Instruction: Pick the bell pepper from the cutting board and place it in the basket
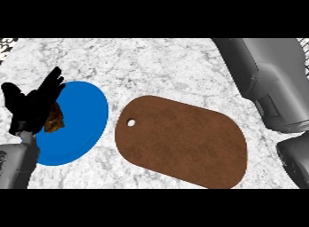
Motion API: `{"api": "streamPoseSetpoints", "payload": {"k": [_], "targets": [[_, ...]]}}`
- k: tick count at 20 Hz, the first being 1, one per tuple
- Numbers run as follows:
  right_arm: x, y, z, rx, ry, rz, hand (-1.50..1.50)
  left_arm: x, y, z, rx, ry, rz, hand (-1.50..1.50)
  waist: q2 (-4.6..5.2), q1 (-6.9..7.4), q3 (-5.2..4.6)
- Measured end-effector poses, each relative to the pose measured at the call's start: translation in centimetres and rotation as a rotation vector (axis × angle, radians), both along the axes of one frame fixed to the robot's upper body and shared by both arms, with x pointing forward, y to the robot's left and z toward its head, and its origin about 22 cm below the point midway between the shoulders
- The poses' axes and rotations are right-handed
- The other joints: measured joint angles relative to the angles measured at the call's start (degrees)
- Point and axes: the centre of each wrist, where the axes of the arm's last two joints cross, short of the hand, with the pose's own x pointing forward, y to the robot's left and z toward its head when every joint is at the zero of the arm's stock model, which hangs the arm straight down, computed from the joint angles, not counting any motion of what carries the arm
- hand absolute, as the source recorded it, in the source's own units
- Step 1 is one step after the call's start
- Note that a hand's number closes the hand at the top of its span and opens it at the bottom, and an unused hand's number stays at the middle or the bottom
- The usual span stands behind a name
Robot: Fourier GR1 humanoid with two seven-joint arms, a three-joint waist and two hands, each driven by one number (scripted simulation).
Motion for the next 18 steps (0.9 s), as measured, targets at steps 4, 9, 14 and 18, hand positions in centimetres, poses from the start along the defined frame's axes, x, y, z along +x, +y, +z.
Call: {"api": "streamPoseSetpoints", "payload": {"k": [4, 9, 14, 18], "targets": [[0.8, -2.7, 0.2, -0.019, 0.014, -0.078, 1.5, 0.0, 0.1, -0.2, -0.001, 0.0, 0.011, 0.0, -0.04, -0.52, 0.03], [1.4, -5.9, -1.1, -0.005, 0.029, -0.133, 1.5, 0.0, 0.4, 0.0, 0.0, 0.005, 0.021, 0.0, -0.21, -1.15, 0.1], [1.6, -8.2, -3.4, -0.002, 0.05, -0.158, 1.5, -0.9, 0.7, -0.5, -0.002, 0.005, 0.038, 0.0, -0.68, -1.96, 0.13], [1.6, -10.5, -4.8, 0.038, 0.034, -0.167, 1.5, -0.9, 0.7, -0.8, 0.001, 0.011, 0.042, 0.0, -0.67, -2.32, 0.16]]}}
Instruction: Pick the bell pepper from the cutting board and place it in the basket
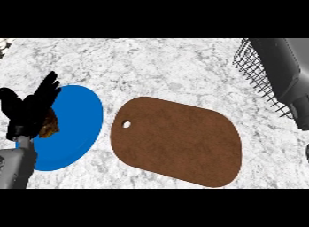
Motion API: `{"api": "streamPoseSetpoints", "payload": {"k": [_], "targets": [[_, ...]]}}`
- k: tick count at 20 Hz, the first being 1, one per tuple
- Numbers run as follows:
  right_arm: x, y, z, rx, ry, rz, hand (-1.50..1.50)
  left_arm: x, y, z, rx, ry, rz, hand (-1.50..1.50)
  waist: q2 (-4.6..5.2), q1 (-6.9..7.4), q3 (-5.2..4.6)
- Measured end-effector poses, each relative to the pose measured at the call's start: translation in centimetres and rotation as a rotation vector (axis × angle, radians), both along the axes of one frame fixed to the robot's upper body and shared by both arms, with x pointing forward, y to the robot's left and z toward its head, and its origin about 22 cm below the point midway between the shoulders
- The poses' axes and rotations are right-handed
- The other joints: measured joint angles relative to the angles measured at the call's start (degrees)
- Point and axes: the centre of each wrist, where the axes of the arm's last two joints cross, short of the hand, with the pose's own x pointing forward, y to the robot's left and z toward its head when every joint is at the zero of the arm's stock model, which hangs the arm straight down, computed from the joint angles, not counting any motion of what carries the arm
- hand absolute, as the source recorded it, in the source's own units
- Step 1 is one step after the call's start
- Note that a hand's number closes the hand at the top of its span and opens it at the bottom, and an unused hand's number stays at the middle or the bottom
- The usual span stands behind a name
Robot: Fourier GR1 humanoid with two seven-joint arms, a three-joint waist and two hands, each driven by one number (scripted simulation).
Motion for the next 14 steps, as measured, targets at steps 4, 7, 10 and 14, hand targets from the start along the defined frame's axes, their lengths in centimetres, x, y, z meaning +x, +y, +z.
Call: {"api": "streamPoseSetpoints", "payload": {"k": [4, 7, 10, 14], "targets": [[-0.2, -1.5, -2.2, 0.028, -0.007, -0.013, 1.5, 0.2, -0.1, 0.3, -0.002, -0.002, 0.005, 0.0, -0.07, -0.17, 0.01], [-0.4, -3.7, -3.0, 0.017, -0.029, -0.075, -1.5, 0.1, 0.0, 0.0, -0.003, -0.001, 0.006, 0.0, 0.05, -0.06, -0.02], [-0.6, -4.8, -4.1, 0.038, -0.041, -0.109, -1.5, 0.2, 0.1, -0.1, -0.002, -0.002, 0.006, 0.0, 0.02, -0.24, -0.01], [-0.9, -6.2, -5.3, 0.062, -0.049, -0.135, -1.5, 0.1, 0.7, 0.0, 0.002, -0.002, 0.001, 0.0, 0.03, 0.0, 0.02]]}}
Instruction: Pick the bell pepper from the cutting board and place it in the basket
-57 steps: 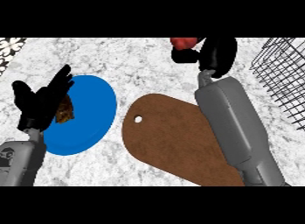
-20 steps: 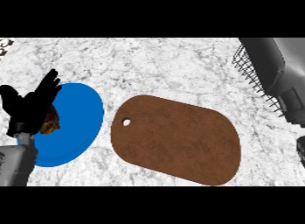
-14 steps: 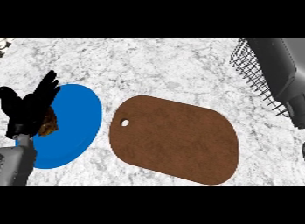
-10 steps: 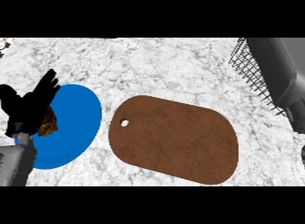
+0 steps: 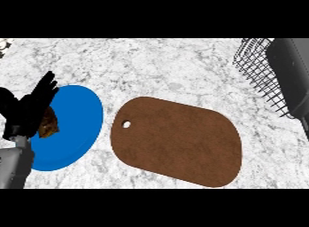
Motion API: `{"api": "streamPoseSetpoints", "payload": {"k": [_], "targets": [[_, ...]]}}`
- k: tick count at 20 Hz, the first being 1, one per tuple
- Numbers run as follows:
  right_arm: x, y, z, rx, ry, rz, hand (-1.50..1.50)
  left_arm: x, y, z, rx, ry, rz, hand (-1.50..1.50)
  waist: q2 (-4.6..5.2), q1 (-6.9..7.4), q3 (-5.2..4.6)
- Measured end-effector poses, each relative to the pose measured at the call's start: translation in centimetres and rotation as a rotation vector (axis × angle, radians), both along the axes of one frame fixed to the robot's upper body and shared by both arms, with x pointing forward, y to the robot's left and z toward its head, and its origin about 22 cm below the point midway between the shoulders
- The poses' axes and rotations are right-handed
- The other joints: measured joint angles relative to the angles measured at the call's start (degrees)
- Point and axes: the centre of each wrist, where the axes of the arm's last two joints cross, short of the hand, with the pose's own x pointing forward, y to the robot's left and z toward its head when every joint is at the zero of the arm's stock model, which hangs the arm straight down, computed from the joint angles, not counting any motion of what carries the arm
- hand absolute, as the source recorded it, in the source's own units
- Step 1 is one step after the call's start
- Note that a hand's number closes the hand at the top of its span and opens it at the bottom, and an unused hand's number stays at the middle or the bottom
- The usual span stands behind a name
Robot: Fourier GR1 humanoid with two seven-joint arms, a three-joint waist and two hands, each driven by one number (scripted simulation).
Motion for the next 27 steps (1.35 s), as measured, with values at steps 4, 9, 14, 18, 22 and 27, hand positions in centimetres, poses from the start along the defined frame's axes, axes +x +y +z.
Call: {"api": "streamPoseSetpoints", "payload": {"k": [4, 9, 14, 18, 22, 27], "targets": [[-0.1, -0.3, -0.3, 0.021, -0.033, 0.013, -1.5, -0.1, 0.0, -0.3, -0.004, 0.001, 0.0, 0.0, 0.02, 0.12, 0.02], [-0.5, -1.5, 0.5, 0.042, -0.16, -0.019, -1.5, -0.2, -0.7, -0.1, -0.005, 0.004, 0.001, 0.0, -0.26, -0.24, 0.02], [-1.4, -3.0, 1.8, 0.086, -0.345, -0.078, -1.5, -0.7, -0.1, -0.5, -0.009, 0.013, 0.031, 0.0, -0.87, -1.71, -0.02], [-2.9, -4.0, 1.3, 0.141, -0.45, -0.107, -1.5, -1.4, 1.1, -0.6, -0.002, 0.023, 0.06, 0.0, -1.57, -3.28, -0.03], [-5.1, -3.1, -0.2, 0.212, -0.5, -0.085, -1.5, -2.2, 1.2, -1.1, -0.004, 0.036, 0.085, 0.0, -2.21, -4.75, -0.04], [-8.9, -2.9, -2.0, 0.274, -0.49, -0.038, -1.5, -2.9, 2.1, -1.3, 0.0, 0.042, 0.118, 0.0, -2.66, -6.37, -0.07]]}}
